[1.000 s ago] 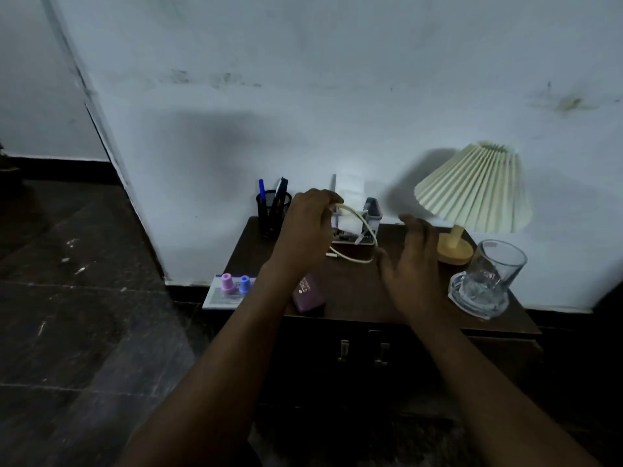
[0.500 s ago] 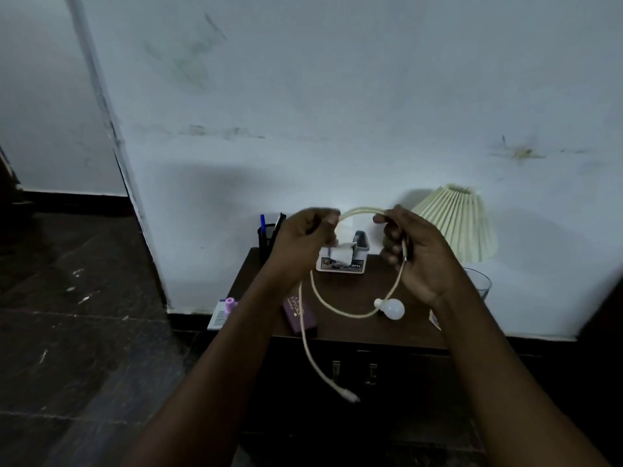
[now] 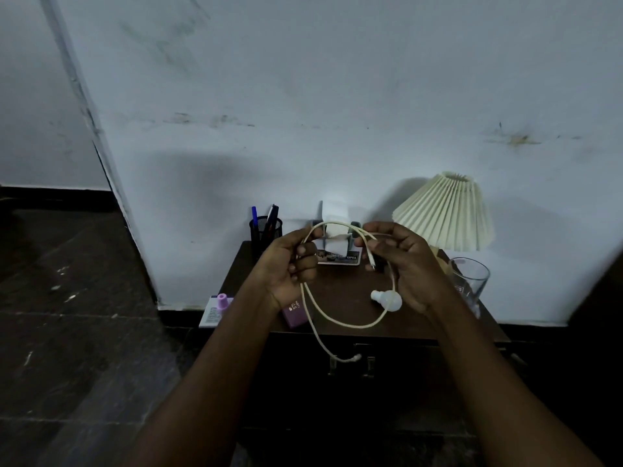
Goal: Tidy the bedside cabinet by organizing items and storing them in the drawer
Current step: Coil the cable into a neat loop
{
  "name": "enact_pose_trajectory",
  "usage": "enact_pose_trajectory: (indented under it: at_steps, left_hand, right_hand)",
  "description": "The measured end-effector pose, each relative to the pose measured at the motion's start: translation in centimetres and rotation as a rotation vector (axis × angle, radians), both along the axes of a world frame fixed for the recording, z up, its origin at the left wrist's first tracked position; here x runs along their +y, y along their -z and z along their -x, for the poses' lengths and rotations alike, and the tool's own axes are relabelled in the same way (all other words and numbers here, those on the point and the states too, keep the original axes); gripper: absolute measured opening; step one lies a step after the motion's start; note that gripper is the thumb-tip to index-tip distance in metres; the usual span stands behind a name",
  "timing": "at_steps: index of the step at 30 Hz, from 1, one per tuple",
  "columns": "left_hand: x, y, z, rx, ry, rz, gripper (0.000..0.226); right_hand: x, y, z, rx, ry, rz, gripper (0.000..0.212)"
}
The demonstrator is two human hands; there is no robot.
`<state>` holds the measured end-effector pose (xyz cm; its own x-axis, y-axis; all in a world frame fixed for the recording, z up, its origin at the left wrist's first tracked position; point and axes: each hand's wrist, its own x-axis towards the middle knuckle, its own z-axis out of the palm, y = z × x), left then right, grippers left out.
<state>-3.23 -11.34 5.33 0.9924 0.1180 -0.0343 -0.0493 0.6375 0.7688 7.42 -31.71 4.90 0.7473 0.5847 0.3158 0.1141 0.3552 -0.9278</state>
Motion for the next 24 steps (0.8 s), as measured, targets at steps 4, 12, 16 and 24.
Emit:
enact_pose_trajectory:
  at_steps: [4,12,16,24]
  left_hand:
    - [0.2,0.0,-0.3,-0.003,0.029,-0.002,0.02]
    - [0.3,0.9,-0.6,0.015,0.033,-0.018,0.019]
    - [0.0,1.2,-0.9,0.035,0.021,-0.037,0.022]
    - [-0.3,1.4,-0.7,0.022,0.032,-0.071,0.035]
  right_hand:
    - [0.5,0.4,-0.2,-0.492,0.298,0.268,0.023]
    - [2.3,1.1,-0.7,-0.82,0.513,0.534,0.02]
    - [2.9,1.2,-0.9,-1.076,0.665,0.643,0.013]
    - [4.0,0.3,0.7,-0.121,0.383,0.202,0.009]
